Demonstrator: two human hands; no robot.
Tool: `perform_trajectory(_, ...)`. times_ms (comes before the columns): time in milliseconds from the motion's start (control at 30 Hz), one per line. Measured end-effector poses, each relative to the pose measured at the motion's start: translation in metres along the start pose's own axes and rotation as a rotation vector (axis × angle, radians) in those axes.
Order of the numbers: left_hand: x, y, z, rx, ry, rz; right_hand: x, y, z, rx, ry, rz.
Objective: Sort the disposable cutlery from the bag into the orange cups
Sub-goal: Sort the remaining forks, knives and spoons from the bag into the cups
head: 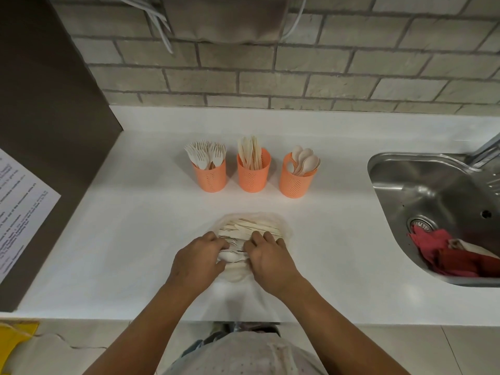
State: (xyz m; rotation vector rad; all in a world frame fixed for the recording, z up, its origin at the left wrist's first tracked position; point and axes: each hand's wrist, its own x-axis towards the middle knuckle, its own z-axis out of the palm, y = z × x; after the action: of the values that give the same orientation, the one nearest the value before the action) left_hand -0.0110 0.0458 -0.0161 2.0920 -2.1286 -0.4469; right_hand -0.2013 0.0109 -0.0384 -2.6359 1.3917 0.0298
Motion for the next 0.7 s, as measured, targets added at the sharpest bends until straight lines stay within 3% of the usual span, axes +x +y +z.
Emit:
perform_trajectory(267, 0.005, -0.004, 0.0, -0.212, 0.19, 0.079, 0.002, 0.005, -0.004, 0.013, 0.208, 0.052)
perform_trajectory(400, 0.011, 0.006, -0.015, -0.503, 0.239, 0.085, 0.006, 0.011, -0.02, 0.161, 0.265, 0.073)
perform_trajectory(533, 0.019, 0.03, -0.039, -0.941, 0.292, -0.097, 0.012, 0.012, -0.037, 0.595, 0.326, 0.092)
perform_trajectory(600, 0.027, 0.039, -0.047, -1.142, 0.189, -0.158, 0.013, 0.01, -0.049, 0.827, 0.367, 0.12)
perform_trajectory(700, 0.035, 0.05, -0.051, -1.234, 0.037, -0.138, 0.017, 0.004, -0.061, 1.035, 0.38, 0.173)
